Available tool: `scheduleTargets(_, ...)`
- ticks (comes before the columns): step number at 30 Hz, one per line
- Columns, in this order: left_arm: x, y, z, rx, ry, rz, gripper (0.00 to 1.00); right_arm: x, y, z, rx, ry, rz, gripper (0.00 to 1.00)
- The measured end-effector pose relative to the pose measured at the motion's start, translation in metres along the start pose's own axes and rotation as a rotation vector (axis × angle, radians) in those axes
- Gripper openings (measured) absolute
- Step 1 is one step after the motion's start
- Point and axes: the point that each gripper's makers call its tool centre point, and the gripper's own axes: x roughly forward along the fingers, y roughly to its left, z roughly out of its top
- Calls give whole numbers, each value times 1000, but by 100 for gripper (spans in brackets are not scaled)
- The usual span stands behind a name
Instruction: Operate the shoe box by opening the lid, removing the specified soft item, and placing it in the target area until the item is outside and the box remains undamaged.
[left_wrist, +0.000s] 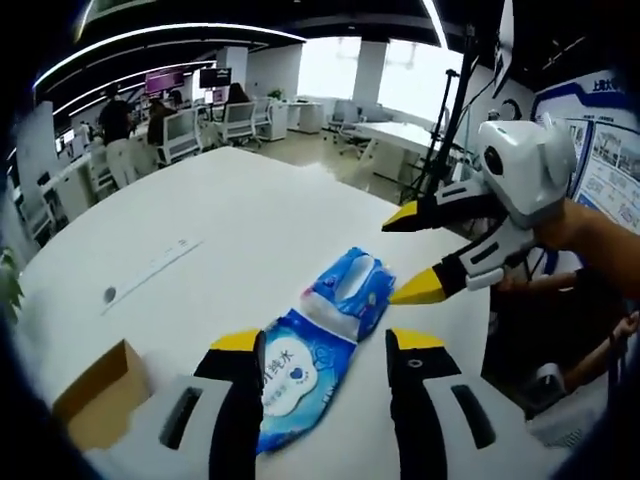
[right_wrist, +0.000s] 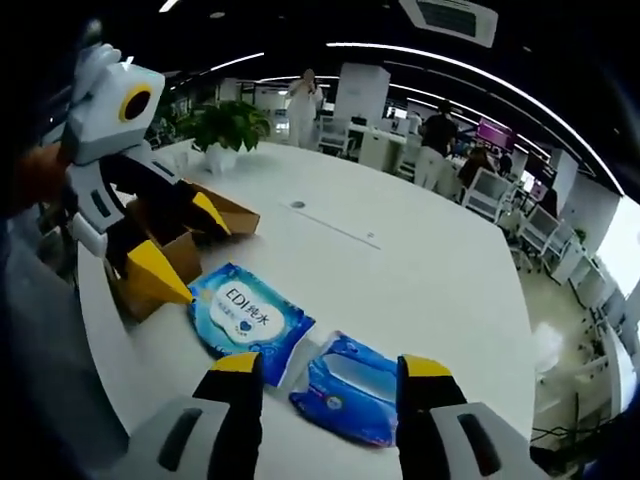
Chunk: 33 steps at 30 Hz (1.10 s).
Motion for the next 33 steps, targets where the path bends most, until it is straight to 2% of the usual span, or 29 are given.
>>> scheduleTargets(15,-57,34,-18,-30,-48,79,63,-5,49,29,-64,-26,88,59)
scheduleTargets(22,-87,50,-29,-54,-77,129,66,-2,81,39,-122,-29,165,63)
scheduleTargets(33,-126,68,-45,-82,-113,187,74,7,119,51,-198,-33,267,69)
